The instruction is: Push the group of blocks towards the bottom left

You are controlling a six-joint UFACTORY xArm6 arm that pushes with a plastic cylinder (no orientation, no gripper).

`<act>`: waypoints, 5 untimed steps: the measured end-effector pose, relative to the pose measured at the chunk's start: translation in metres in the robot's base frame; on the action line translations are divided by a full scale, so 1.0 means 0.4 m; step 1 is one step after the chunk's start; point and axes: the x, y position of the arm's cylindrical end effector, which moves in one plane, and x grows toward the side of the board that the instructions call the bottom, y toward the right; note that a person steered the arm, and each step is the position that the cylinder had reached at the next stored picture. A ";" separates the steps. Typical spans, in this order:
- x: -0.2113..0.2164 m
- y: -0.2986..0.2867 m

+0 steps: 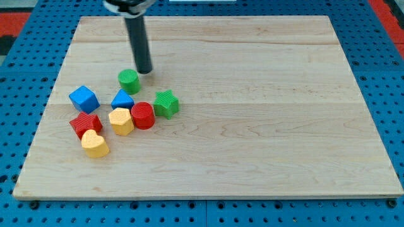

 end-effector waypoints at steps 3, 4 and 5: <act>0.081 -0.081; 0.019 0.095; 0.079 0.235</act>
